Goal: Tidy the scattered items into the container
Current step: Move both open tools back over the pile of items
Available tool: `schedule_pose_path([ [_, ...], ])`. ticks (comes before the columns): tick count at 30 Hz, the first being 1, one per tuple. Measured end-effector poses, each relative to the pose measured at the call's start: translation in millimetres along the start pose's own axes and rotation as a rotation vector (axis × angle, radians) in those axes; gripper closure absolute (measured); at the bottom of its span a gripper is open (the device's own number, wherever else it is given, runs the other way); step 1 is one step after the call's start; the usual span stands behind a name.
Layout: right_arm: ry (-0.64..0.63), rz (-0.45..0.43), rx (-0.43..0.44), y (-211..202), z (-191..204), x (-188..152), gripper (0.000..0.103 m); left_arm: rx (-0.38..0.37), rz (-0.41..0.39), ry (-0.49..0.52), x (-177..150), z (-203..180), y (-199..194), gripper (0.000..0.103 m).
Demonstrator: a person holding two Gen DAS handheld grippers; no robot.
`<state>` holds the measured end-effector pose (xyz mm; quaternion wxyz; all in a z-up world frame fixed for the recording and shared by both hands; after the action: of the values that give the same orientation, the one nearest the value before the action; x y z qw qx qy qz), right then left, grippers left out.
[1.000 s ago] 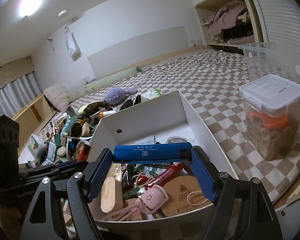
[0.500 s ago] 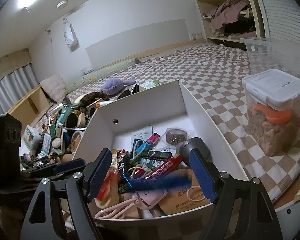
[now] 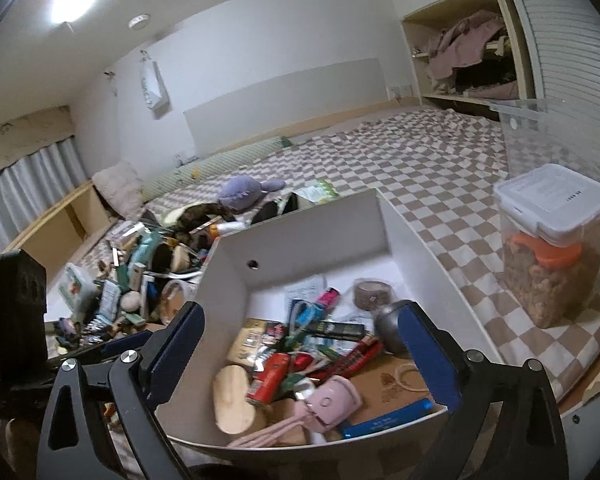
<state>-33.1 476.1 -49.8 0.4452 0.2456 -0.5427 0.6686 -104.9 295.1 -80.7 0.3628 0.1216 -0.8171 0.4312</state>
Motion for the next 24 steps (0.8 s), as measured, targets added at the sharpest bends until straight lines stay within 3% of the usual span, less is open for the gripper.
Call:
schedule_pose_path([
  [2,-0.010,-0.005,0.014,-1.6,7.4,0.7,0.006,0.068,-0.032,-0.017,-0.5,11.6,-10.3,0.001],
  [8,-0.060,0.008,0.062,-1.6,36.4,-0.9,0.006,0.149,-0.105,0.031,-8.4,37.3,-40.0,0.000],
  [13,-0.132,0.051,0.125,1.0,70.3,-8.1,0.006,0.163,-0.118,0.027,-14.2,67.7,-66.1,0.000],
  [24,-0.265,0.120,0.253,16.3,140.7,-20.8,0.006,0.319,-0.032,0.301,-17.7,136.0,-112.3,0.000],
])
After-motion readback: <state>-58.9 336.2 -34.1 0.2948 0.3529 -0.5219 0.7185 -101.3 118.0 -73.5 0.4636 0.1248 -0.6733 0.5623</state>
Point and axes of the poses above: each gripper's, at about its wrist camera, not at the fingertips, and y roughly the way its jaws point, z to its left, x to its top, the point moved 4 cm from there along y, roughly the way its jaws point
